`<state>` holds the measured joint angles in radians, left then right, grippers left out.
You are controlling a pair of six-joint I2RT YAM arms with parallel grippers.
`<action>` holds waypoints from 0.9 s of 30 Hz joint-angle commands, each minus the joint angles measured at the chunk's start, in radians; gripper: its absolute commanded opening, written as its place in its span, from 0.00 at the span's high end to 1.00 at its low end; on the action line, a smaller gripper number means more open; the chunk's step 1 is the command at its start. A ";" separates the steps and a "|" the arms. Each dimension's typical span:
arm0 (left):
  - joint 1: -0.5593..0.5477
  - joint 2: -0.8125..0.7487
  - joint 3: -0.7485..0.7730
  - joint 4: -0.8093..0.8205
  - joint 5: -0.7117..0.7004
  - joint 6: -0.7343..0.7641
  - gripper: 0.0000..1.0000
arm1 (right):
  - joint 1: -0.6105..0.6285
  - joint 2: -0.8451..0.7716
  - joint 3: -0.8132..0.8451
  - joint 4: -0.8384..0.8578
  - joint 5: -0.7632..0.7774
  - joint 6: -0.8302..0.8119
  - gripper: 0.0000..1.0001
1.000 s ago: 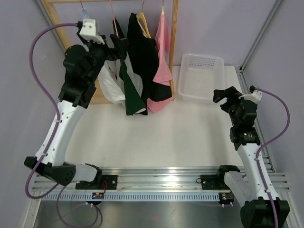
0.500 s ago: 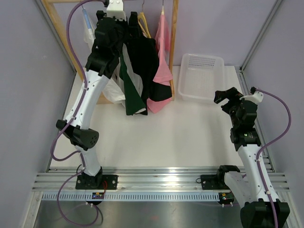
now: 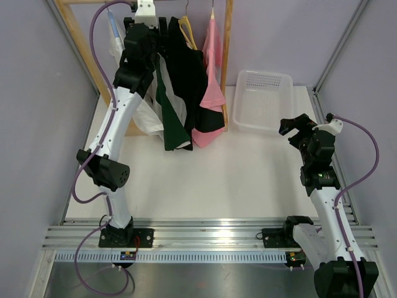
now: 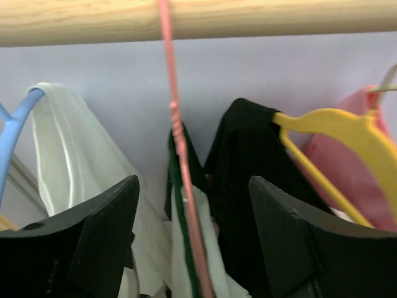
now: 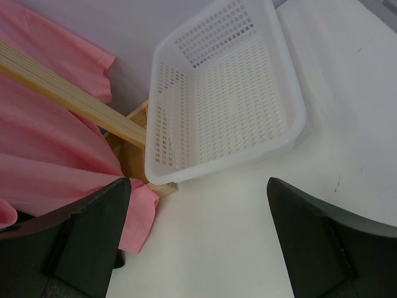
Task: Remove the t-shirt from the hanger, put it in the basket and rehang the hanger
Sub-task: Grab a hanger with a tshirt on it with the right arm
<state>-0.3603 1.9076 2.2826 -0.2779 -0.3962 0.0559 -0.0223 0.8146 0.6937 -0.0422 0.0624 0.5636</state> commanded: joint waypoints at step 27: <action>0.274 0.013 0.052 0.029 0.079 -0.103 0.96 | -0.001 0.005 0.020 0.031 -0.004 -0.008 0.01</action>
<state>-0.1459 1.9644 2.2925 -0.2733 -0.3145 -0.0116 -0.0223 0.8223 0.6937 -0.0418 0.0616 0.5640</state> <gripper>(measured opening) 0.067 0.993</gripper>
